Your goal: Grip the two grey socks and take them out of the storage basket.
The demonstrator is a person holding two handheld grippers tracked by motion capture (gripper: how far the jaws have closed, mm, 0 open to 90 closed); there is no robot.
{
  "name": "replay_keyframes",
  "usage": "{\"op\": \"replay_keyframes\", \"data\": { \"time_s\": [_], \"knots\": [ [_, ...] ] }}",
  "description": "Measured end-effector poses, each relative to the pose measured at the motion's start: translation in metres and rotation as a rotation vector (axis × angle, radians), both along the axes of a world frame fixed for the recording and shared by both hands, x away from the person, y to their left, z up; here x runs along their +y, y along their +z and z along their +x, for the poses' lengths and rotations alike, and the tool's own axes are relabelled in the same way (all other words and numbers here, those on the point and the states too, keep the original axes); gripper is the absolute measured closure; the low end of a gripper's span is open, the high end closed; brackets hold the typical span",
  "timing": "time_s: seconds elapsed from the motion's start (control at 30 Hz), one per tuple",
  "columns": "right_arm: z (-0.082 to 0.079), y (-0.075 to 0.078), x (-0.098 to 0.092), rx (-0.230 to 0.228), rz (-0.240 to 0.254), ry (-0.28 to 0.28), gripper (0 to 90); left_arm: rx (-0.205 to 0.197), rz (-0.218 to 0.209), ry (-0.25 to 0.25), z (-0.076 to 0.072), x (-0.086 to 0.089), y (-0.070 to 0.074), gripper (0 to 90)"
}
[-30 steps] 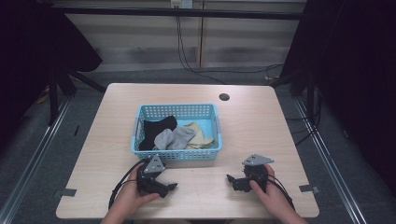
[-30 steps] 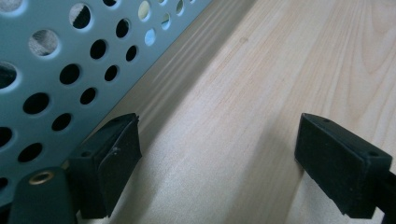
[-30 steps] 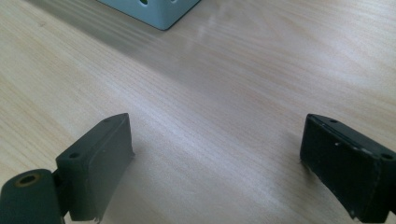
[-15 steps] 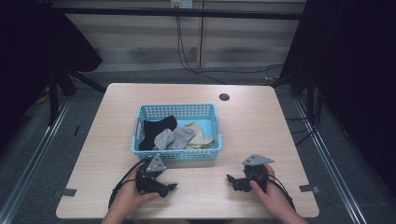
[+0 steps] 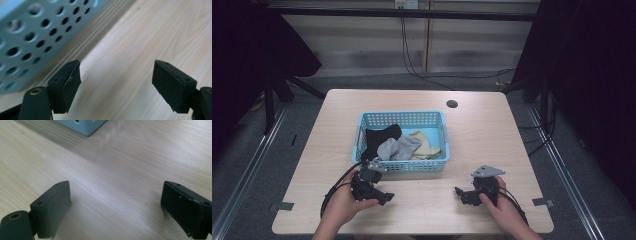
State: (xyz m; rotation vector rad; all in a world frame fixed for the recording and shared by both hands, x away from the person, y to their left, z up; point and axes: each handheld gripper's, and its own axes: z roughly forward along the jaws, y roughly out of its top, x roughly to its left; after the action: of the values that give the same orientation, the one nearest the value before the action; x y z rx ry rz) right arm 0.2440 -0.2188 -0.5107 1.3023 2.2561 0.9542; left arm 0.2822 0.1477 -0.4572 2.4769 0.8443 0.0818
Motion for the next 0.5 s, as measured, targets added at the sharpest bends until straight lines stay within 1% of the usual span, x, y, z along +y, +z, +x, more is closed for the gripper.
{"op": "replay_keyframes", "data": {
  "time_s": [0.03,0.07,0.13,0.17,0.2,0.23,0.33,0.43,0.47,0.5],
  "knots": [
    [0.000,0.000,0.000,0.004,0.000,-0.003,8.8,0.017,0.021,0.020,0.000,0.001,0.003,23.0],
    [0.000,0.000,0.000,0.004,-0.001,-0.003,8.8,0.033,0.033,0.020,0.001,0.002,0.005,23.1],
    [0.000,0.000,0.000,-0.001,0.001,0.000,8.8,0.042,0.038,0.036,0.001,0.003,0.008,23.2],
    [0.000,0.000,0.000,0.002,-0.001,-0.001,8.8,0.043,0.047,0.035,0.002,0.003,0.010,23.3],
    [0.000,0.000,0.000,0.000,-0.001,0.000,8.8,0.043,0.047,0.035,0.002,0.003,0.010,23.4],
    [0.000,0.000,0.000,0.001,0.001,0.000,8.8,0.055,0.050,0.045,0.004,0.004,0.013,23.4],
    [0.000,0.000,0.000,0.000,-0.001,-0.001,8.8,0.083,0.065,0.048,0.007,0.004,0.018,23.6],
    [0.000,0.000,0.000,-0.001,0.002,0.000,8.8,0.113,0.079,0.032,0.009,0.002,0.022,23.7],
    [0.000,0.000,0.000,0.003,0.003,-0.003,8.8,0.121,0.089,0.016,0.010,0.002,0.024,23.7],
    [0.000,0.000,0.000,-0.001,0.000,0.000,8.8,0.129,0.085,0.010,0.011,0.001,0.026,23.7]
  ]
}}
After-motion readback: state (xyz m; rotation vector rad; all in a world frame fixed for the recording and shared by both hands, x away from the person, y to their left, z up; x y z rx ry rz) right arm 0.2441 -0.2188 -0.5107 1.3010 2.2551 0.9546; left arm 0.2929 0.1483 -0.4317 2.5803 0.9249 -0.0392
